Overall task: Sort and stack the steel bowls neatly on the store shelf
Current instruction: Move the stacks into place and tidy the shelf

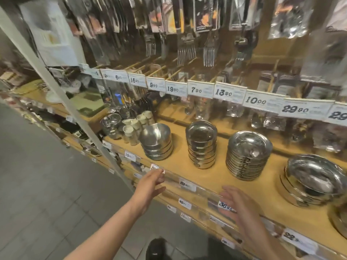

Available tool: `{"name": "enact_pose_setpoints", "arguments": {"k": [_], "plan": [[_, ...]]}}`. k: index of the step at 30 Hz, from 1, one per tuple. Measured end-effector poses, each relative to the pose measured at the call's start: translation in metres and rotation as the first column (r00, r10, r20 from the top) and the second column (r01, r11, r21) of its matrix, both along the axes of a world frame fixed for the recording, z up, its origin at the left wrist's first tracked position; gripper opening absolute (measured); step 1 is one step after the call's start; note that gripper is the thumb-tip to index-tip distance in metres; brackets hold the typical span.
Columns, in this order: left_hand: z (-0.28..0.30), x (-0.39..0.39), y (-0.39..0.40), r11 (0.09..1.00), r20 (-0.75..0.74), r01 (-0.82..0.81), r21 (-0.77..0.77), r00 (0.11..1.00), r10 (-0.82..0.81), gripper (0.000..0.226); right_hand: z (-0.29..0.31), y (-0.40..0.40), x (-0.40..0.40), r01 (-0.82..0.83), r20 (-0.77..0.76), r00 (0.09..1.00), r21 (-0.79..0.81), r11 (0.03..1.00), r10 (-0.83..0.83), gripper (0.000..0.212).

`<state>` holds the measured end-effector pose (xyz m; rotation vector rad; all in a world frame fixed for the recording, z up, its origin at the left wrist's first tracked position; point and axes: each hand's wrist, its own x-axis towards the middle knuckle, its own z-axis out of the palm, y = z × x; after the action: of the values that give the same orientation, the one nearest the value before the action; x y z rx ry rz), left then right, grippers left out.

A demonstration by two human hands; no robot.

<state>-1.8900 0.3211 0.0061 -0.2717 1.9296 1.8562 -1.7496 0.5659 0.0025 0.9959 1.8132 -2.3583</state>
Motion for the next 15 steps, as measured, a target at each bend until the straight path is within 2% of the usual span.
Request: {"name": "enact_pose_setpoints", "arguments": {"k": [5,7,9,11,13,15], "plan": [[-0.015,-0.083,-0.062,1.0,-0.02,0.006,0.022,1.0,-0.006,0.023,-0.017,-0.066,-0.087,0.012,0.034,0.999,0.039,0.999,-0.014,0.015],[-0.023,-0.122,-0.077,0.999,-0.035,0.042,0.021,0.999,-0.042,0.034,-0.025,-0.091,-0.127,0.034,0.085,0.996,0.001,0.999,-0.034,0.013],[-0.032,-0.16,-0.087,0.996,-0.035,0.093,0.015,0.995,-0.092,0.059,-0.035,-0.117,-0.164,0.072,0.129,0.989,-0.027,0.997,-0.068,0.014],[-0.041,-0.187,-0.09,0.982,-0.082,0.165,-0.093,0.982,-0.173,0.085,-0.039,-0.14,-0.194,0.116,0.106,0.988,-0.057,0.992,-0.109,0.026],[-0.048,-0.215,-0.089,0.942,-0.15,0.299,-0.153,0.935,-0.321,0.088,-0.041,-0.157,-0.226,0.185,0.069,0.981,-0.083,0.979,-0.18,0.033],[-0.059,-0.237,-0.085,0.89,-0.214,0.43,-0.154,0.864,-0.455,0.089,-0.048,-0.167,-0.253,0.214,0.002,0.977,-0.095,0.972,-0.215,0.032]]}}
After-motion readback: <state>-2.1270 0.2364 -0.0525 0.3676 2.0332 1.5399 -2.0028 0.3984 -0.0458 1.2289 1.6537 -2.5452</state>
